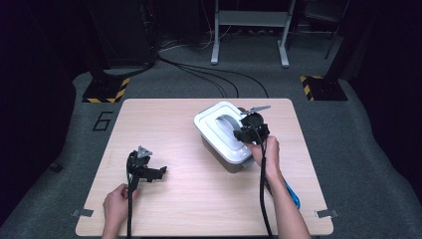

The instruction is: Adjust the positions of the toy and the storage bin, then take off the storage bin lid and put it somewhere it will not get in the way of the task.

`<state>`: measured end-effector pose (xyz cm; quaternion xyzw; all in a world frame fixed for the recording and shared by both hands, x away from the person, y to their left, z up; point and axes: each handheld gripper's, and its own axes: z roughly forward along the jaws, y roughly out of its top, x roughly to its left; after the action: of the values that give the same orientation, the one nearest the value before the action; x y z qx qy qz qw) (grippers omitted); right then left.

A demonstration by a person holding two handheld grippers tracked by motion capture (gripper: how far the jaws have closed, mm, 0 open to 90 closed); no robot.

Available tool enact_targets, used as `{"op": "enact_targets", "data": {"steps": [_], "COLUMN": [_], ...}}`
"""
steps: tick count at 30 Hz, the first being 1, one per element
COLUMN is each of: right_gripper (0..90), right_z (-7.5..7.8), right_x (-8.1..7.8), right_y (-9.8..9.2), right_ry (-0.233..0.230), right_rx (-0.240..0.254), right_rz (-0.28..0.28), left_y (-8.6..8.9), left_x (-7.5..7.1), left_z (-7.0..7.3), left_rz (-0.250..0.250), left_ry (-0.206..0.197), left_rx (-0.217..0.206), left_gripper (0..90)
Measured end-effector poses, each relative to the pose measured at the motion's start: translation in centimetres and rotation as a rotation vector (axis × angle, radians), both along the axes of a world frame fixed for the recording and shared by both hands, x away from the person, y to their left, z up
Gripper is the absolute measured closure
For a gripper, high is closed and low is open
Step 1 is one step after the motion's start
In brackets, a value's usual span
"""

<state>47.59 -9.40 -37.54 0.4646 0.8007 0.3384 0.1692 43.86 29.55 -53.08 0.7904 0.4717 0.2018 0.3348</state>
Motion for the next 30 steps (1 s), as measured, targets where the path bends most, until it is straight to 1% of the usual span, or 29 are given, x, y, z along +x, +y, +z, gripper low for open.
{"op": "enact_targets", "data": {"steps": [1, 2, 3, 4, 5, 6, 7, 8, 9, 11, 12, 13, 14, 15, 17, 20, 21, 22, 23, 24, 26, 28, 29, 30], "right_gripper": [56.5, 52.7, 51.4, 50.3, 49.6, 49.8, 50.4, 52.4, 53.2, 58.8, 63.7, 63.7, 66.3, 66.9, 67.1, 67.1, 67.2, 67.2, 67.2, 67.2, 67.2, 67.2, 67.2, 67.2], "right_z": [0.0, 0.1, 0.1, 0.2, 0.3, 0.4, 0.5, 0.8, 0.9, 0.9, 0.9, 0.9, 0.7, 0.7, 0.8, 0.9, 1.0, 1.0, 1.0, 1.0, 1.0, 1.0, 1.1, 1.1], "right_x": [0.0, 0.1, 0.2, 0.3, 0.6, 0.9, 1.4, 2.2, 2.7, 3.5, 3.7, 3.7, 3.9, 3.8, 3.7, 3.5, 3.4, 3.4, 3.4, 3.2, 3.2, 3.2, 3.2, 3.2], "right_y": [0.0, 0.1, 0.2, 0.4, 0.6, 0.8, 1.0, 1.4, 1.6, 1.9, 2.1, 2.1, 2.2, 2.2, 2.1, 2.3, 2.5, 2.6, 2.6, 2.7, 2.8, 2.9, 2.9, 2.8], "right_ry": [0.000, -0.014, -0.023, -0.036, -0.057, -0.065, -0.068, -0.091, -0.090, -0.089, -0.078, -0.078, -0.082, -0.063, -0.046, -0.037, -0.033, -0.029, -0.036, -0.033, -0.042, -0.040, -0.053, -0.058], "right_rx": [0.000, -0.004, -0.009, -0.018, -0.023, -0.029, -0.032, -0.035, -0.036, -0.044, -0.058, -0.058, -0.077, -0.051, -0.040, -0.045, -0.057, -0.053, -0.056, -0.053, -0.060, -0.063, -0.078, -0.078], "right_rz": [0.000, 0.019, 0.032, 0.033, 0.055, 0.064, 0.060, 0.086, 0.083, 0.115, 0.104, 0.104, 0.100, 0.075, 0.061, 0.052, 0.046, 0.043, 0.052, 0.047, 0.056, 0.055, 0.052, 0.053], "left_y": [0.0, 0.0, 0.0, 0.0, 0.0, 0.0, 0.0, 0.0, 0.0, 0.0, 0.0, 0.0, 0.0, 0.0, 0.0, 0.0, 0.0, 0.0, 0.0, 0.0, 0.0, 0.0, 0.0, 0.0], "left_x": [0.0, 0.0, 0.0, 0.0, 0.0, 0.0, 0.0, 0.0, 0.0, 0.0, 0.0, 0.0, 0.0, 0.0, 0.0, 0.0, 0.0, 0.0, 0.0, 0.0, 0.0, 0.0, 0.0, 0.0], "left_z": [0.0, 0.0, 0.0, 0.0, 0.0, 0.0, 0.0, 0.0, 0.0, 0.0, 0.0, 0.0, 0.0, 0.0, 0.0, 0.0, 0.0, 0.0, 0.0, 0.0, 0.0, 0.0, 0.0, 0.0], "left_rz": [0.000, 0.000, 0.000, 0.000, 0.000, 0.000, 0.000, 0.000, 0.000, -0.001, -0.001, -0.001, -0.001, -0.001, 0.000, -0.001, -0.001, -0.002, -0.005, -0.001, -0.001, -0.001, -0.001, -0.001], "left_ry": [0.000, 0.000, 0.000, 0.000, -0.001, 0.000, 0.000, -0.001, -0.001, -0.001, -0.001, -0.001, 0.001, 0.000, 0.000, -0.001, -0.001, 0.000, 0.006, -0.002, -0.001, -0.001, -0.001, -0.001], "left_rx": [0.000, 0.000, 0.000, 0.000, 0.000, 0.001, 0.000, 0.000, 0.000, 0.000, 0.000, 0.000, 0.000, 0.000, 0.000, 0.000, 0.000, 0.001, 0.003, 0.000, 0.000, 0.000, 0.000, 0.000], "left_gripper": [0.0, 0.0, 0.0, 0.0, 0.0, 0.0, 0.0, 0.0, 0.0, 0.0, 0.0, 0.0, 0.0, 0.0, 0.0, 0.0, 0.0, 0.0, 0.0, 0.0, 0.0, 0.0, 0.0, 0.0]}}
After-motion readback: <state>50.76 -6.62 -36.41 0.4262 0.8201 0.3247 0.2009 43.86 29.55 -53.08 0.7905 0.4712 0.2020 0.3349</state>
